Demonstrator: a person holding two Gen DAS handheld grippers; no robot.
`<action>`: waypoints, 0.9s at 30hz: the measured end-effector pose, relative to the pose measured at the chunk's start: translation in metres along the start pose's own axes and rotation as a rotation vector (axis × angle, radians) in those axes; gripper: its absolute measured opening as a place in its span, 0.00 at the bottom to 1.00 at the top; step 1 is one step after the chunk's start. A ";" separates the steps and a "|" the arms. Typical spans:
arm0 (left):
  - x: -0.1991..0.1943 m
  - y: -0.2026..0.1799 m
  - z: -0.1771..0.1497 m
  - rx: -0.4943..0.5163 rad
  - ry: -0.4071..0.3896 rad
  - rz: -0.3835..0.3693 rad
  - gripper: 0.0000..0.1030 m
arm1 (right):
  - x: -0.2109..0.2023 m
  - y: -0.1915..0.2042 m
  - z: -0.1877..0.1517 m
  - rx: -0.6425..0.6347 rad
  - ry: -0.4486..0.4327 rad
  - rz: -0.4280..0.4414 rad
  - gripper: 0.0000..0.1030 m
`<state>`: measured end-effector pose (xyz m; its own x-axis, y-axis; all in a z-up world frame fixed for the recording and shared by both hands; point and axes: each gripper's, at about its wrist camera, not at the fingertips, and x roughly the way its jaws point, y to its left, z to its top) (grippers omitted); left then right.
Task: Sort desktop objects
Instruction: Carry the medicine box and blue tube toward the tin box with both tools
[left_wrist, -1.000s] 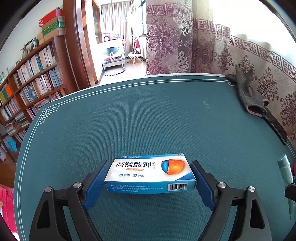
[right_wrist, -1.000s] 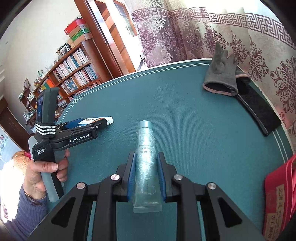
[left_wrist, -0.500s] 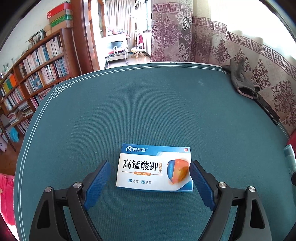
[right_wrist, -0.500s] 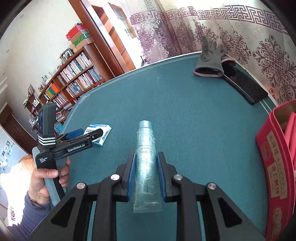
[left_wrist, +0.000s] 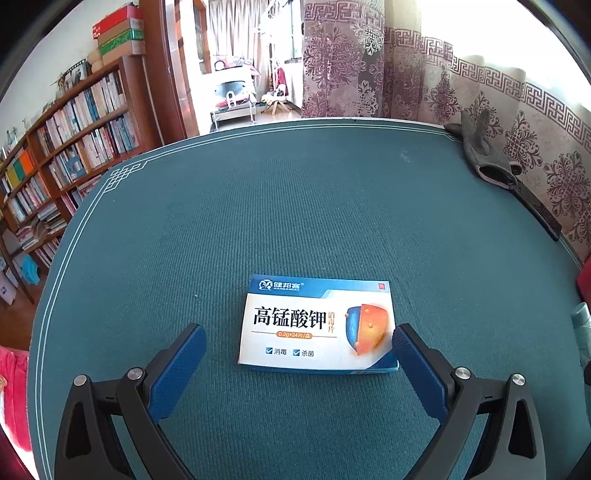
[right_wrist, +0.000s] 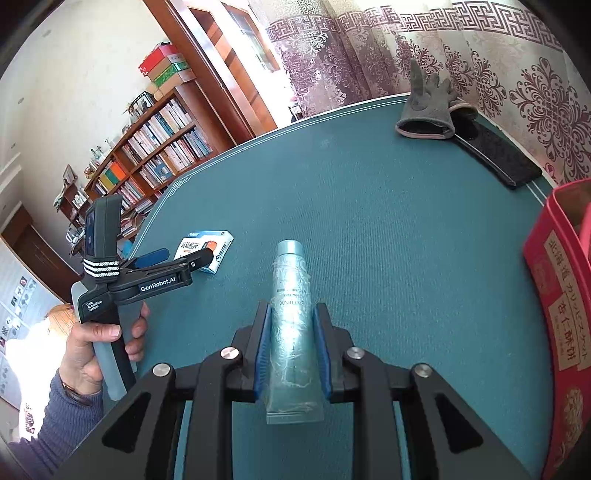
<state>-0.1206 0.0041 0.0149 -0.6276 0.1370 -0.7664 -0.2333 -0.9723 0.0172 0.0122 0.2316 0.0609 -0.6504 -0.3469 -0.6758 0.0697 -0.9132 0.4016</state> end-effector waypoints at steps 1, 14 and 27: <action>0.003 -0.002 0.001 0.009 0.001 -0.004 0.99 | 0.001 0.000 0.001 0.001 0.003 0.000 0.24; 0.012 0.004 0.004 -0.039 0.031 0.010 0.84 | 0.006 -0.003 0.001 0.007 0.016 -0.002 0.24; -0.031 -0.043 -0.003 0.016 -0.006 -0.046 0.84 | -0.026 -0.006 -0.005 0.021 -0.036 0.008 0.24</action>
<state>-0.0890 0.0412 0.0365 -0.6203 0.1822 -0.7629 -0.2733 -0.9619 -0.0075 0.0328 0.2452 0.0729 -0.6765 -0.3456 -0.6503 0.0593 -0.9057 0.4197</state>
